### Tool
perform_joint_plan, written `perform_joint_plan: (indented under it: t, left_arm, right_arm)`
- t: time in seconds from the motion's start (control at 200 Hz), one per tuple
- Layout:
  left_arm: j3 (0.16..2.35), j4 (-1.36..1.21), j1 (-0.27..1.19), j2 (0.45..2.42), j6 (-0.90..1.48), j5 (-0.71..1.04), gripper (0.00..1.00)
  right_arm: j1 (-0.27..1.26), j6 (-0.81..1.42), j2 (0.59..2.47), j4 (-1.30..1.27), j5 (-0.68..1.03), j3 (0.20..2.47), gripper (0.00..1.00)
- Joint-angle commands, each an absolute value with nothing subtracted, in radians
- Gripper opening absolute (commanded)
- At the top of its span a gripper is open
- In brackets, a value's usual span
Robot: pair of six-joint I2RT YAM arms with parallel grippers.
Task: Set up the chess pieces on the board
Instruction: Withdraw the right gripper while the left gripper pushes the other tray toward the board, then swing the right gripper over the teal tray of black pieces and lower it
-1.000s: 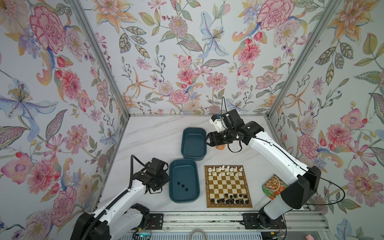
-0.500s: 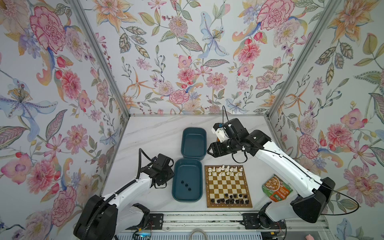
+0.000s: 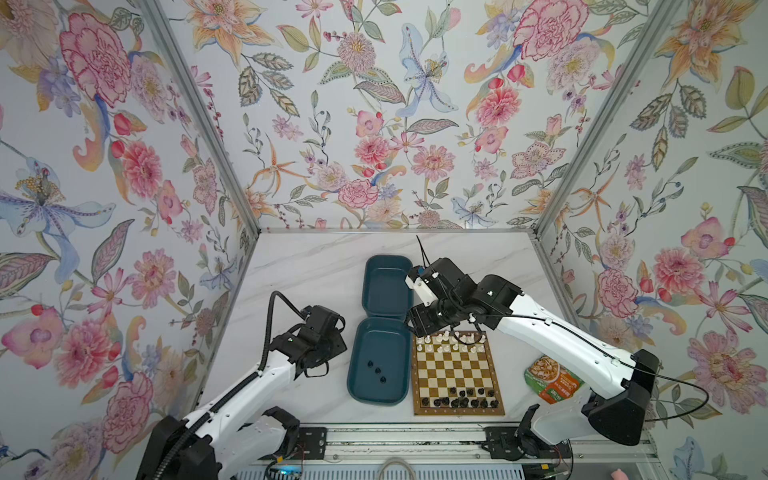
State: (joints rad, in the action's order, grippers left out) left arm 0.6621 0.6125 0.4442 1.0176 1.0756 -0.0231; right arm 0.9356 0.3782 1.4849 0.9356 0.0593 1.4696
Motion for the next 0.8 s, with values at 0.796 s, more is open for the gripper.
perform_joint_plan:
  t: [0.796]
  left_arm:
    - [0.937,0.579,-0.088,1.173,0.537,0.103,0.6]
  right_arm:
    - [1.179,0.547,2.003,0.841,0.004,1.601,0.27]
